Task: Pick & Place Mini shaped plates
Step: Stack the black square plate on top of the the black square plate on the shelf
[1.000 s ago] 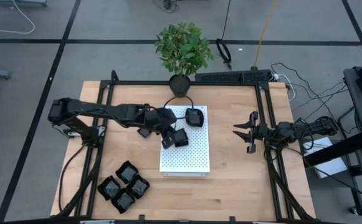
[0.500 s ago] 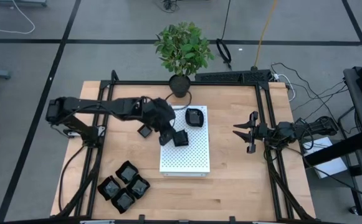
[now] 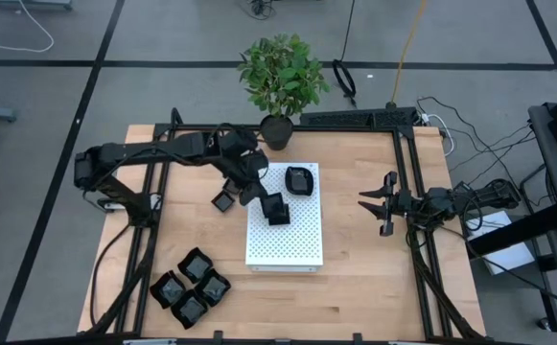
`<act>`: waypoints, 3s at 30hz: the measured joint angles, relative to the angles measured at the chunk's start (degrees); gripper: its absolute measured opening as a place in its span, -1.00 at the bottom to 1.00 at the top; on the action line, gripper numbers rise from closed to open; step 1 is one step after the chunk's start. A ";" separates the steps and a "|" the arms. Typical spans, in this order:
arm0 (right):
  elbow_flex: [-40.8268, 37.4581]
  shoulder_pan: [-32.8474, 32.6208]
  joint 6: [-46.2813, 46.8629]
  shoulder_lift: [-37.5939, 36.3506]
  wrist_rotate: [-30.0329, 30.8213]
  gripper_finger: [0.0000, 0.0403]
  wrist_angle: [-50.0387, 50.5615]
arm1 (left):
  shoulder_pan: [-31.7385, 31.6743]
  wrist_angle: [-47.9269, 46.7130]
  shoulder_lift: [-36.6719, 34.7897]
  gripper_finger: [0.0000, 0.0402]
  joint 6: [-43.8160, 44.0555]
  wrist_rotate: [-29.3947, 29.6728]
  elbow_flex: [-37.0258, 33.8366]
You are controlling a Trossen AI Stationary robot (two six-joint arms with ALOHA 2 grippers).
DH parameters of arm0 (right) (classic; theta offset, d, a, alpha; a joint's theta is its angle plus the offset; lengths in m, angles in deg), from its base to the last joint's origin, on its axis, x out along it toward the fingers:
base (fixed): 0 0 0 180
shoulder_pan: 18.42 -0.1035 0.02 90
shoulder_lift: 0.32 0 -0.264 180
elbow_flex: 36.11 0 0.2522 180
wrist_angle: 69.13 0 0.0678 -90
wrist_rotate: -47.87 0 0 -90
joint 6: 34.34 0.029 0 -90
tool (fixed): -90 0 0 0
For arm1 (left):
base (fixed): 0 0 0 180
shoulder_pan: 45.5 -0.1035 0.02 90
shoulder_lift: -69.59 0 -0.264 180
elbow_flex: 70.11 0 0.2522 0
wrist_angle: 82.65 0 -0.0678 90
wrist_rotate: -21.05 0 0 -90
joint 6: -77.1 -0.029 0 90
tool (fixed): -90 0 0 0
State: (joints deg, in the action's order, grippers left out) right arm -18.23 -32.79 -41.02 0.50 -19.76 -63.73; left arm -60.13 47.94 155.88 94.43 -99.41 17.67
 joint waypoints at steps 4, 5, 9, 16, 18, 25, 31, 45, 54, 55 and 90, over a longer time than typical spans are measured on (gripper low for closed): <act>0.00 0.02 -0.01 0.00 0.00 -0.49 0.00 | 0.44 0.66 1.43 -1.00 -1.31 0.07 0.00; 0.00 0.02 -0.01 0.00 0.00 -0.49 0.00 | 0.54 0.53 1.98 -1.00 -1.62 0.14 -0.07; 0.00 0.00 0.00 0.00 0.00 -0.49 -0.04 | 1.19 1.46 4.03 -1.00 -2.47 -0.28 0.02; 0.00 0.02 0.00 -0.02 0.00 -0.49 -0.08 | 1.15 2.87 7.57 -1.00 -3.76 -0.85 0.00; 0.00 0.01 -0.02 0.02 0.00 -0.49 0.00 | 1.15 2.88 8.12 -1.00 -3.78 -0.91 0.00; 0.00 0.02 -0.02 0.02 0.00 -0.49 0.00 | 1.15 2.81 8.36 -0.97 -3.68 -0.92 0.00; 0.00 0.01 -0.02 0.01 0.00 -0.49 -0.01 | 1.15 2.62 8.36 -0.77 -0.68 2.82 0.00; 0.00 0.02 -0.02 0.01 0.00 -0.49 0.00 | 1.63 2.76 5.91 -0.22 -2.51 3.49 -0.07; 0.00 0.02 0.00 0.02 0.00 -0.49 0.00 | 1.04 -8.47 -4.34 -0.29 -2.10 17.04 0.04; 0.00 0.01 -0.01 0.02 0.00 -0.49 0.00 | 1.06 -11.45 -5.62 -0.30 -1.58 21.13 0.04; 0.00 0.01 -0.01 0.02 0.00 -0.49 0.00 | -12.02 11.52 -6.36 -0.19 17.83 34.56 -34.69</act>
State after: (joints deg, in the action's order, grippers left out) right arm -18.23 -32.78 -41.03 0.52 -19.76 -63.73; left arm -72.15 59.46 149.52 112.26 -64.86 -17.01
